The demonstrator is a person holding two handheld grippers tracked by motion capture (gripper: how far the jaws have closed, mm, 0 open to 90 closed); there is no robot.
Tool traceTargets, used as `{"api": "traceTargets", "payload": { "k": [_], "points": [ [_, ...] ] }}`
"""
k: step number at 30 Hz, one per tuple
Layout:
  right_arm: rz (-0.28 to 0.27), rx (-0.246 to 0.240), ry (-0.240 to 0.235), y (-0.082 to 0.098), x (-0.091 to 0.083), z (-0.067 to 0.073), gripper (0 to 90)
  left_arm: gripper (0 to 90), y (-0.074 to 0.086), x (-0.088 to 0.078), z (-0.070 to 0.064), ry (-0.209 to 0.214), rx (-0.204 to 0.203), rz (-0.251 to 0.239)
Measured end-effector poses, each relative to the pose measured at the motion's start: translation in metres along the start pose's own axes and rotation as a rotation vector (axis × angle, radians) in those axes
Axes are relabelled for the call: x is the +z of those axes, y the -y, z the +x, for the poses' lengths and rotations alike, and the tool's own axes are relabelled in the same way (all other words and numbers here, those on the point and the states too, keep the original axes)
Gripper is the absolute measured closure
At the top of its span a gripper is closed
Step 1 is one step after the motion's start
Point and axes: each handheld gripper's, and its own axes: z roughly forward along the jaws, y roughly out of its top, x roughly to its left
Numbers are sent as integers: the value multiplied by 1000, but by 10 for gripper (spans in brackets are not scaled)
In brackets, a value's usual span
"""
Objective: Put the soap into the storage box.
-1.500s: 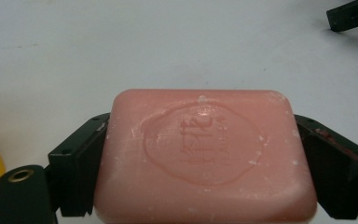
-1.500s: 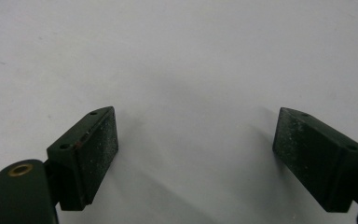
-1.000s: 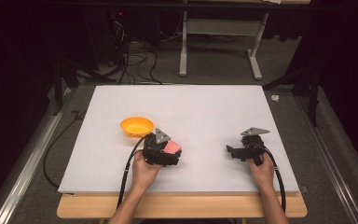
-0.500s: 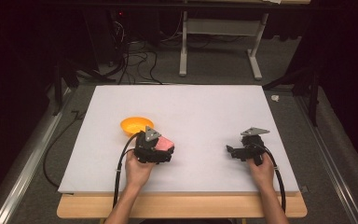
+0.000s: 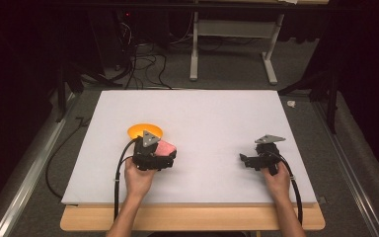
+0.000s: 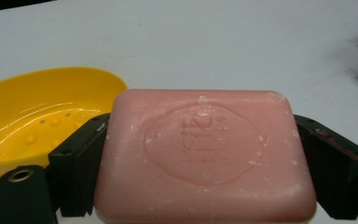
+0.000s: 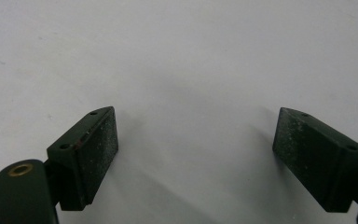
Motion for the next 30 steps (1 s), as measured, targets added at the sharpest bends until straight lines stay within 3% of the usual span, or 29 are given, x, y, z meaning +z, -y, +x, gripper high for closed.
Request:
{"api": "traceTargets", "payload": {
  "k": [19,30],
  "points": [
    [0,0,0,0,0,0,147,136,-5,-12,18,-52,-26,-10],
    [0,0,0,0,0,0,147,136,-9,-11,32,-105,-55,-2]
  ]
}}
